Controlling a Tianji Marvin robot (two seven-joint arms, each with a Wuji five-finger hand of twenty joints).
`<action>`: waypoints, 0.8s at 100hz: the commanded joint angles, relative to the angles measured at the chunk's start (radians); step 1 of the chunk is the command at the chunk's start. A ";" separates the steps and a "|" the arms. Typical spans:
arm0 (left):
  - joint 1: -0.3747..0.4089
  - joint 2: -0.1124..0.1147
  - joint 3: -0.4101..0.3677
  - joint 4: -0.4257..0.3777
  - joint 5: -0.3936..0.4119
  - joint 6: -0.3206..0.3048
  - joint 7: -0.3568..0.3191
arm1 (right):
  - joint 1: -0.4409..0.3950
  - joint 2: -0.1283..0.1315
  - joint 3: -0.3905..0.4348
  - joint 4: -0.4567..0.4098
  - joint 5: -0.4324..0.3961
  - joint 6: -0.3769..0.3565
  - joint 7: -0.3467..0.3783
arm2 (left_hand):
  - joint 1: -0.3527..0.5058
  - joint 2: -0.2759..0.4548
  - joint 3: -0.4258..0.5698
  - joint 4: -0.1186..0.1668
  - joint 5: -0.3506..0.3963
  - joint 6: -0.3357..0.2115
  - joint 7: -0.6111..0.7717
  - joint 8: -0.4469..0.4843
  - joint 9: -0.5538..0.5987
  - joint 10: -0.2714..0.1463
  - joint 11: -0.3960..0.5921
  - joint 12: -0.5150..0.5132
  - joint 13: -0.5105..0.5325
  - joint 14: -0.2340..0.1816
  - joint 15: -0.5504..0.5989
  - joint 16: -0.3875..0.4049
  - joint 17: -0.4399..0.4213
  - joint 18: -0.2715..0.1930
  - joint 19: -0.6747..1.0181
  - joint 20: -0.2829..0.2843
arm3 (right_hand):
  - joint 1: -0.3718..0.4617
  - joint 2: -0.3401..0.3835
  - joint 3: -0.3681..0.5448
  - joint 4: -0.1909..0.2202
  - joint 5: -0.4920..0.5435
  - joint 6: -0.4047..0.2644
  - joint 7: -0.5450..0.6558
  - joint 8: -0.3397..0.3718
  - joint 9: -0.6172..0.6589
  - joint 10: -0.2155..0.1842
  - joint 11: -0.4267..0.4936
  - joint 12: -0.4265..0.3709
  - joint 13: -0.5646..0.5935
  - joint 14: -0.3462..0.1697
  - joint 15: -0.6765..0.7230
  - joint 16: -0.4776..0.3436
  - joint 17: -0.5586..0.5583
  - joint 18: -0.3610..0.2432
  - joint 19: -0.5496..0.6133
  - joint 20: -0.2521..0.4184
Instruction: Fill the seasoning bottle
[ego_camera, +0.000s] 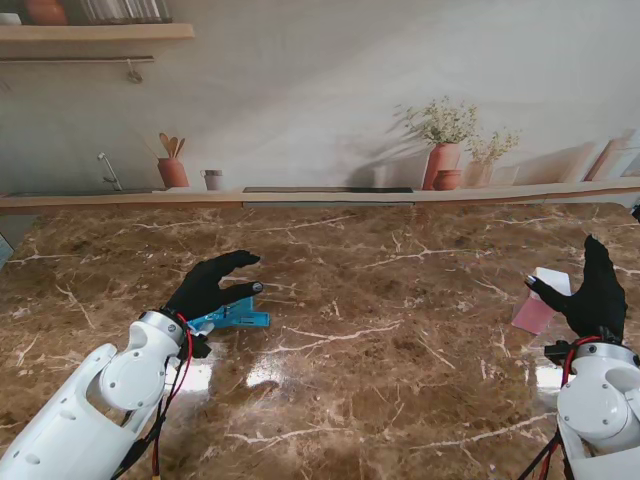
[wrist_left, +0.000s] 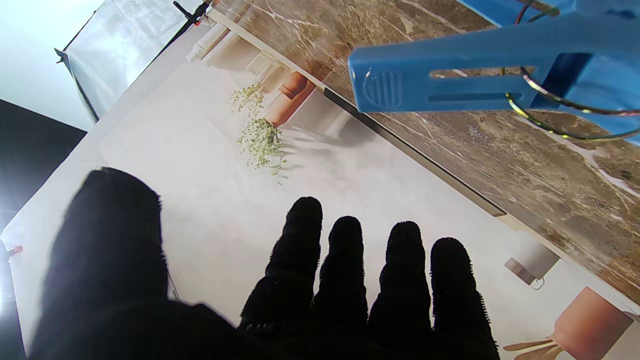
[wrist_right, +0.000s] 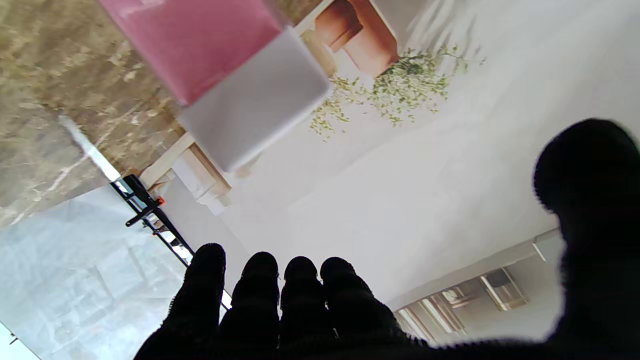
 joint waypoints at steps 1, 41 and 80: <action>0.000 0.002 0.002 0.010 -0.006 0.003 -0.004 | -0.002 -0.001 0.009 0.036 -0.001 0.012 0.032 | -0.003 0.037 -0.035 0.019 0.010 0.005 -0.016 0.011 -0.037 -0.002 0.002 -0.009 -0.029 -0.045 -0.014 -0.014 -0.016 -0.048 -0.013 -0.008 | -0.014 0.002 -0.015 -0.037 -0.004 0.023 -0.008 0.000 -0.019 0.001 0.005 0.007 -0.019 -0.005 0.002 -0.024 0.001 -0.039 -0.016 0.025; 0.002 0.001 0.003 0.001 -0.006 -0.002 0.002 | 0.011 0.001 0.049 0.124 0.224 -0.026 0.198 | -0.002 0.033 -0.035 0.019 0.015 -0.003 -0.011 0.013 -0.038 -0.007 0.004 -0.009 -0.032 -0.055 -0.016 -0.016 -0.020 -0.050 -0.016 -0.009 | 0.092 0.015 -0.077 -0.053 -0.018 0.016 0.004 0.143 -0.004 0.001 0.072 -0.004 0.030 0.001 0.017 -0.022 0.037 -0.018 0.013 0.053; 0.000 0.000 0.012 -0.007 -0.005 -0.001 0.005 | 0.023 0.006 0.052 0.193 0.285 -0.048 0.262 | 0.000 0.030 -0.034 0.019 0.029 -0.012 0.000 0.019 -0.034 -0.013 0.006 -0.009 -0.028 -0.054 -0.015 -0.015 -0.015 -0.049 -0.014 -0.009 | 0.243 -0.003 -0.131 -0.062 -0.019 -0.010 0.011 0.166 0.088 -0.036 0.105 0.013 0.075 -0.011 0.024 -0.007 0.049 0.017 0.060 0.110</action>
